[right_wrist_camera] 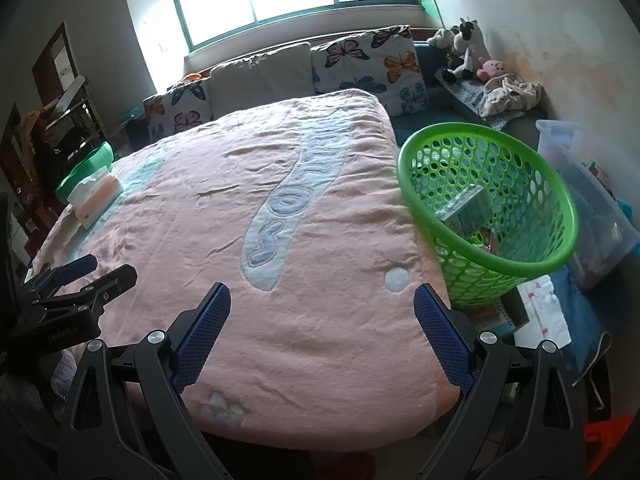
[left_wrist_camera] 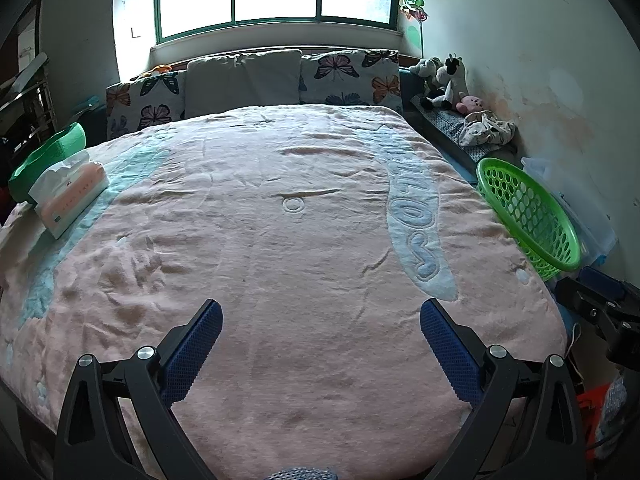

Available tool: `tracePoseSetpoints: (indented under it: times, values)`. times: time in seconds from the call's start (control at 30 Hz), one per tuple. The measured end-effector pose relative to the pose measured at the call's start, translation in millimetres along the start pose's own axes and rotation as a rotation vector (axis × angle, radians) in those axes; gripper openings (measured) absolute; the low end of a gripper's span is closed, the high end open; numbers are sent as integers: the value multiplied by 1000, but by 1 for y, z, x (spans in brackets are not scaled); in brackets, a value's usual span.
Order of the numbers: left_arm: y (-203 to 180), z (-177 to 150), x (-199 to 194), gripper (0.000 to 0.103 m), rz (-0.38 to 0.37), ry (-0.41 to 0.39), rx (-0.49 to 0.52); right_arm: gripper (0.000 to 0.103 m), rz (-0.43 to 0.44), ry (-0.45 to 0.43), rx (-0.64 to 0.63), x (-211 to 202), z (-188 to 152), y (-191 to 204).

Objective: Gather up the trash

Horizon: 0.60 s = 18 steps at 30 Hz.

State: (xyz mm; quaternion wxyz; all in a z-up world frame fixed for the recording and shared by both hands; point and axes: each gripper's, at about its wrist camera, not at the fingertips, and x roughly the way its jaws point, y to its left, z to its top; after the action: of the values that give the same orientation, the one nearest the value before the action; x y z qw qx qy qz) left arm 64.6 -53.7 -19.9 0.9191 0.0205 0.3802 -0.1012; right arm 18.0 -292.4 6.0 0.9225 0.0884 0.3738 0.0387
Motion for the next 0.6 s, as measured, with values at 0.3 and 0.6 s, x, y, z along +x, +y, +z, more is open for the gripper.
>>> tracePoseSetpoints:
  times: [0.3, 0.6]
  values:
    - [3, -2, -1, 96, 9, -4, -8, 92, 7, 5, -6, 2, -1, 4]
    - [8, -2, -5, 96, 43, -24, -27, 92, 17, 9, -12, 5, -1, 8]
